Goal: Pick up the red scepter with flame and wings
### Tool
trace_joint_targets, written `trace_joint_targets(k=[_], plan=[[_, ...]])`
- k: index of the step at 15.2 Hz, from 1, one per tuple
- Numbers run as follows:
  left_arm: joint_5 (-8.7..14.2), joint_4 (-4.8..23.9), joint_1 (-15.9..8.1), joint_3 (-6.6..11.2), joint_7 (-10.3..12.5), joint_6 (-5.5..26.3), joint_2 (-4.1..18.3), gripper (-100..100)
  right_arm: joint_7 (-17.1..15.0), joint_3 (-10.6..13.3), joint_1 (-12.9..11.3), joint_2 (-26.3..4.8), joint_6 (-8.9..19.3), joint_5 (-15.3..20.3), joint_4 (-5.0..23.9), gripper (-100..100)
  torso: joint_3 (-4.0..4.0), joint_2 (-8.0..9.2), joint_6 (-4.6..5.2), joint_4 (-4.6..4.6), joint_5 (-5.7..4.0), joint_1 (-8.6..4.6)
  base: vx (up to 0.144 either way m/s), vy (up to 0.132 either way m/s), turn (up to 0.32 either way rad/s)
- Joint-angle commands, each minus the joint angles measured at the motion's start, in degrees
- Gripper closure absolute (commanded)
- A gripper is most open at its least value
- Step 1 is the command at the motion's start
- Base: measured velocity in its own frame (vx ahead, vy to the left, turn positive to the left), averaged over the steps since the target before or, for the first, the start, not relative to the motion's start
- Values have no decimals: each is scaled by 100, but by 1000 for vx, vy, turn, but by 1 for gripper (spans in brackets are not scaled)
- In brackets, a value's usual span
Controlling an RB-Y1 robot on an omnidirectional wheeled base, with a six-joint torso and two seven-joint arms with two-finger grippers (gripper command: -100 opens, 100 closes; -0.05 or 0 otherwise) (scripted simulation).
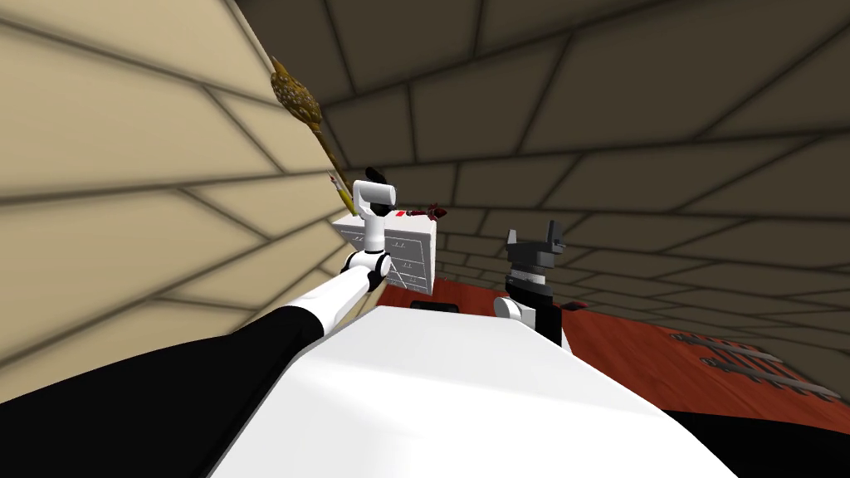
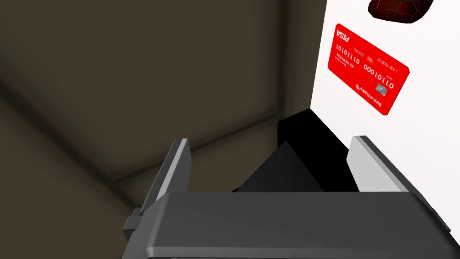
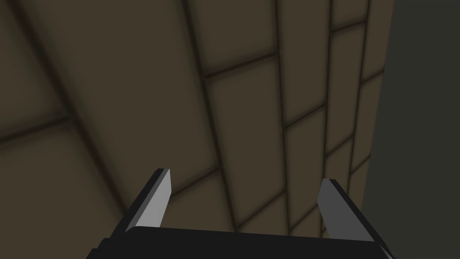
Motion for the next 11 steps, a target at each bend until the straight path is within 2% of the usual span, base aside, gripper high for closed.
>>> trace_joint_targets(k=[1, 2, 3, 5, 6, 8, 9, 11], plan=[[-14, 110, -175, 25, 12, 286, -70, -100, 0, 0, 0, 0, 0, 0, 0, 0, 0, 0, 0, 0, 0, 0, 22, -5, 3], [-14, 110, -175, 25, 12, 338, -70, -100, 0, 0, 0, 0, 0, 0, 0, 0, -1, -1, 0, -1, 0, -1, 18, -5, -1], [-30, 244, -405, 61, 24, 510, -184, -100, 0, 0, 0, 0, 0, 0, 0, 0, -1, -1, -1, -1, 1, 0, 21, -4, 7], [-30, 244, -405, 61, 24, 689, -184, -100, 0, 0, 0, 0, 0, 0, 0, 0, -2, -3, 0, -1, 0, -1, 23, -4, -1], [-45, 371, -616, 94, 35, 835, -308, -100, 0, 0, 0, 0, 0, 0, 0, 0, -2, -3, -1, -2, 1, 0, 26, -6, 6], [-45, 371, -616, 94, 35, 1020, -308, -100, 0, 0, 0, 0, 0, 0, 0, 0, -3, -5, 0, -2, 0, -2, 25, -7, 0], [-58, 491, -806, 125, 45, 1176, -442, -100, 0, 0, 0, 0, 0, 0, 0, 0, -3, -4, -1, -2, 0, -1, 24, -6, 5], [-58, 491, -806, 125, 45, 1328, -442, -100, 0, 0, 0, 0, 0, 0, 0, 0, -3, -4, 0, -2, 0, -2, 23, -5, -1]])
